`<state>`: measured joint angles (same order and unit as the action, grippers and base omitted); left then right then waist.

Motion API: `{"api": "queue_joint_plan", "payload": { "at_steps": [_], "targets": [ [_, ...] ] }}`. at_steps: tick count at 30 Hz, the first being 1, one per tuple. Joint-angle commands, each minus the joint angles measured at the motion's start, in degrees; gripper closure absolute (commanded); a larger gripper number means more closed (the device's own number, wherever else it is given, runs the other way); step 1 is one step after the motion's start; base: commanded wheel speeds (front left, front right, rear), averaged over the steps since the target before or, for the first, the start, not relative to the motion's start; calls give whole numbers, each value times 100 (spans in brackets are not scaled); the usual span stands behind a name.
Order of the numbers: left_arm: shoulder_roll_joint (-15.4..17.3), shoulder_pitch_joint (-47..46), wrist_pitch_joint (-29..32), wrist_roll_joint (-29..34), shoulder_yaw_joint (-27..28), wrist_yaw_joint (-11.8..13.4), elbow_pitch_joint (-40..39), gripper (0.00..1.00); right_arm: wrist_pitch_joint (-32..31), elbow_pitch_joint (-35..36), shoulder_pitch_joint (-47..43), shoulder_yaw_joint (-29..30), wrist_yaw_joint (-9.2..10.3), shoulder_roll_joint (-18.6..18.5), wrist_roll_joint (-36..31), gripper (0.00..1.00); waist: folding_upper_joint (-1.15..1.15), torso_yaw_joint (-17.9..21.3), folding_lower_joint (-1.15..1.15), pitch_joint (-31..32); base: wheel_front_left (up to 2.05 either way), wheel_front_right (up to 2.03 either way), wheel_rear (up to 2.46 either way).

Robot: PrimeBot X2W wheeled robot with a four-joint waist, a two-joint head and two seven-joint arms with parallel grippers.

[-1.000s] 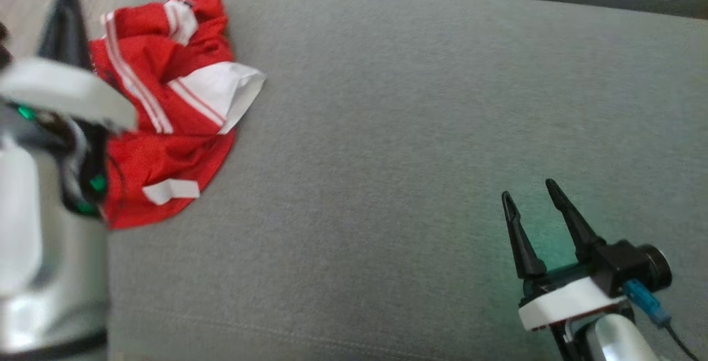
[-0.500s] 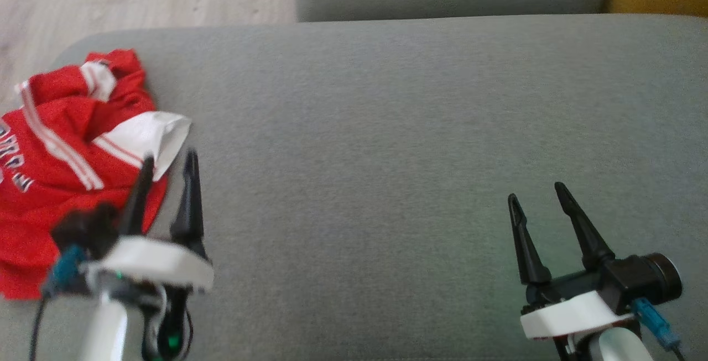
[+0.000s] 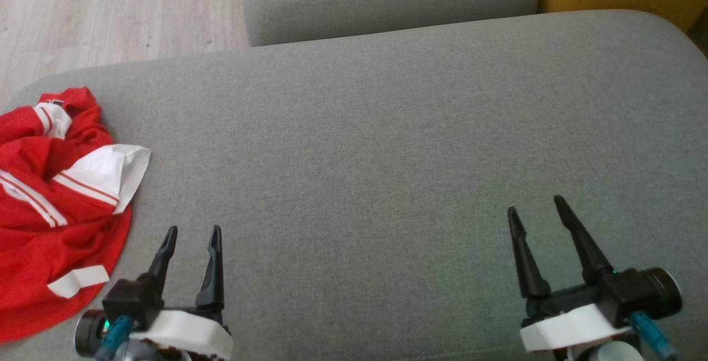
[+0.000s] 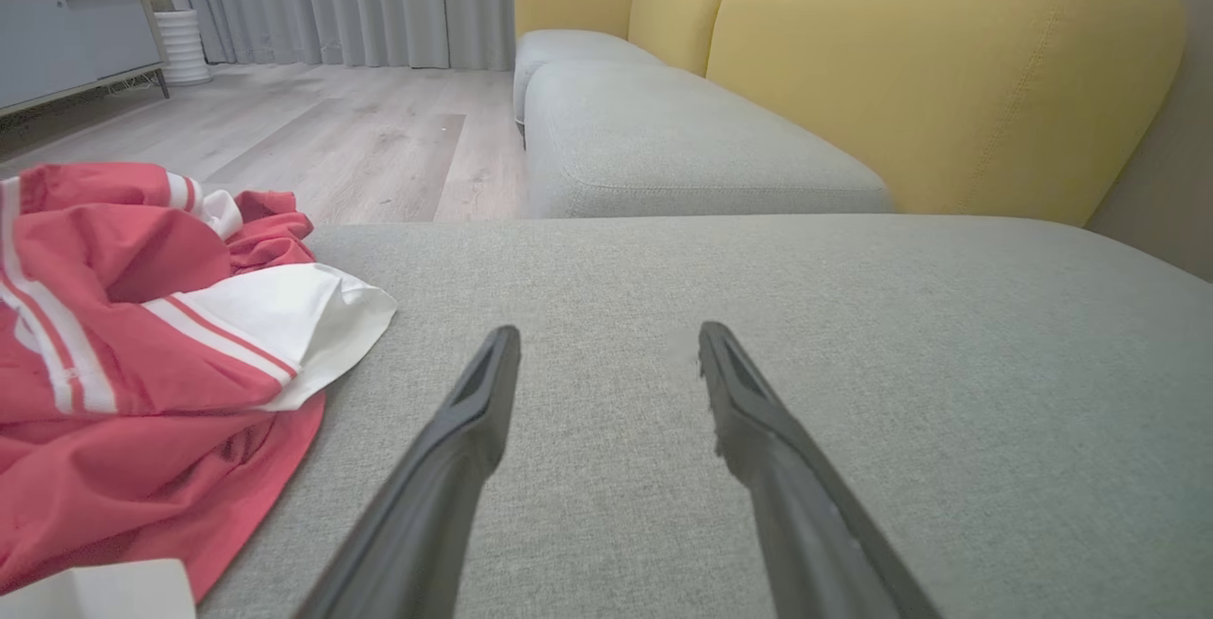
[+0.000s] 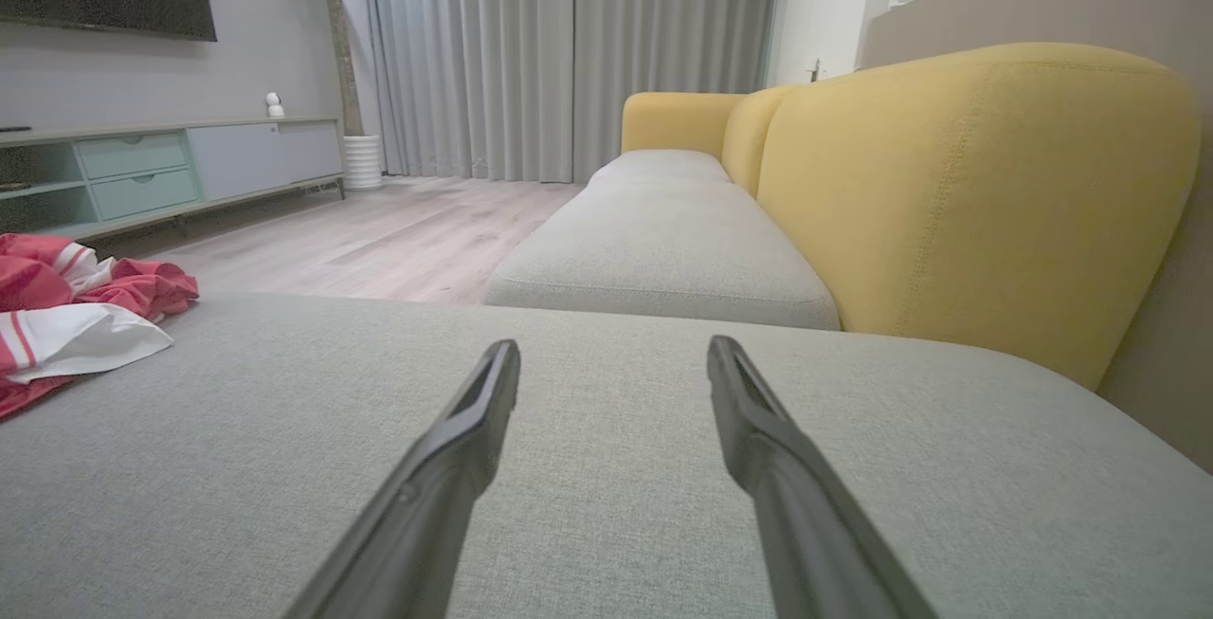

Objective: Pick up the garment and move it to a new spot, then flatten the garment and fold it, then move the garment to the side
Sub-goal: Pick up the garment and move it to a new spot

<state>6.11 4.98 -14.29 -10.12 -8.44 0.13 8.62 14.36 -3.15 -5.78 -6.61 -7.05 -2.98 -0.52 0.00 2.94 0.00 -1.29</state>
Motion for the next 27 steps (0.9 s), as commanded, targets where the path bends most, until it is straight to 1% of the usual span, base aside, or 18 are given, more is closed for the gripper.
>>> {"api": "queue_joint_plan", "payload": {
  "at_steps": [1,2,5,11,16,27],
  "targets": [
    [-23,-99,-68,74,232,-32,-287,0,63,163,92,-39,-44,-2,68,0,0,1,0,11,0,0,0],
    [-23,-99,-68,74,232,-32,-287,0,63,163,92,-39,-44,-2,68,0,0,1,0,11,0,0,0],
    [-116,53,-69,181,296,-83,-398,0,63,50,78,171,-44,7,342,0,0,-15,0,20,0,0,0],
    [-203,130,-70,217,416,-107,-447,0,63,-150,93,229,-44,9,513,0,0,-78,0,25,0,0,0],
    [-258,208,-70,229,580,-53,-467,0,63,-252,92,290,-44,9,555,0,0,-168,0,37,0,0,0],
    [-303,186,-71,256,723,-162,-345,0,63,-312,133,395,-44,10,474,0,0,-348,0,1,0,0,0]
  ]
}}
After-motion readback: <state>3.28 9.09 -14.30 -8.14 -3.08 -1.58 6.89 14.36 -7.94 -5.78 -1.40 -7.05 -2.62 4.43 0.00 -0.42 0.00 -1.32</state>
